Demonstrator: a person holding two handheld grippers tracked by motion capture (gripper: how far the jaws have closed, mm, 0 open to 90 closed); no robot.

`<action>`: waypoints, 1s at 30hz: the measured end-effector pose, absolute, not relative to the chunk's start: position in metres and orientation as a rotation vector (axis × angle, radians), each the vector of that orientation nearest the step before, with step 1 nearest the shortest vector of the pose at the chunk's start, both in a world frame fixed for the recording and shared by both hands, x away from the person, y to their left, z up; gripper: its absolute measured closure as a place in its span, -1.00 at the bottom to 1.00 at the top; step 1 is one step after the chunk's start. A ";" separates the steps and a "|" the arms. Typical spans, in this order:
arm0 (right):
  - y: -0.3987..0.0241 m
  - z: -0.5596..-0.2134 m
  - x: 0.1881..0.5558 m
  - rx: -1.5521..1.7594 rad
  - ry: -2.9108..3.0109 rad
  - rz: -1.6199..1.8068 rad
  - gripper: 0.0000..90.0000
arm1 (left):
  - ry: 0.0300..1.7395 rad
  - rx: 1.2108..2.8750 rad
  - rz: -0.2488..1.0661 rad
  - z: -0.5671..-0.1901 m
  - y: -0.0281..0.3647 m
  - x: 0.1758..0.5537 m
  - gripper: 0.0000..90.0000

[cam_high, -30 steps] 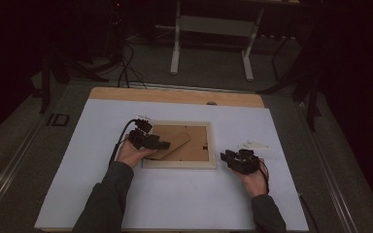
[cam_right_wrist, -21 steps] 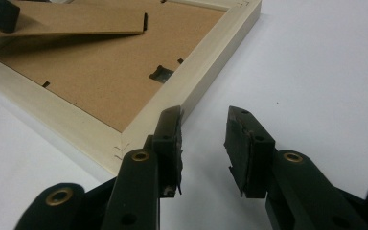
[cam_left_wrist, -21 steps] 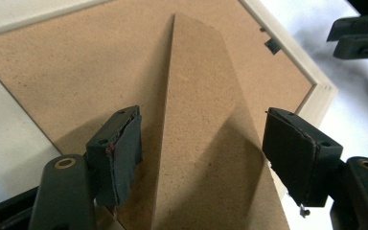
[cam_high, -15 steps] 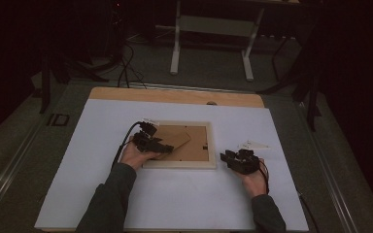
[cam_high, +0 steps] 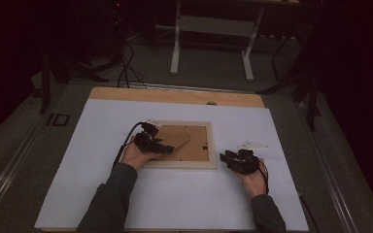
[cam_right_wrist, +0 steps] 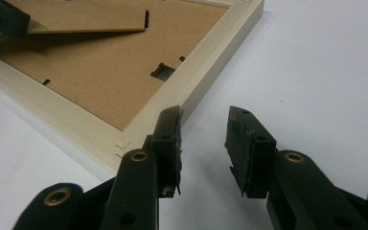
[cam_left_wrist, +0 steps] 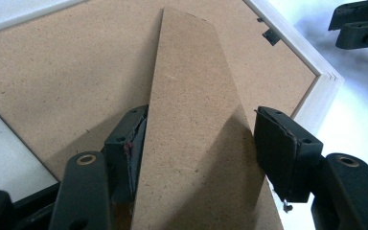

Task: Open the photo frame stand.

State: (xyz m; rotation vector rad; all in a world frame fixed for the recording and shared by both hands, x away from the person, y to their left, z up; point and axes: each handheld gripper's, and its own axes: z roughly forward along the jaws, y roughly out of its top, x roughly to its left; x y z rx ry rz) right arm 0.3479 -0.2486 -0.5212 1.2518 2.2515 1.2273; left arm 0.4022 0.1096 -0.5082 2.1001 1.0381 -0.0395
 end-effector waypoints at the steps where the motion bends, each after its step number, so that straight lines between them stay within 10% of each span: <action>1: -0.249 -0.521 0.348 1.252 2.251 1.228 0.45 | 1.030 2.106 -0.033 -0.508 0.109 0.402 -0.09; 30: -0.248 -0.522 0.349 1.252 2.252 1.228 0.44 | 0.981 2.160 0.083 -0.503 0.102 0.395 -0.09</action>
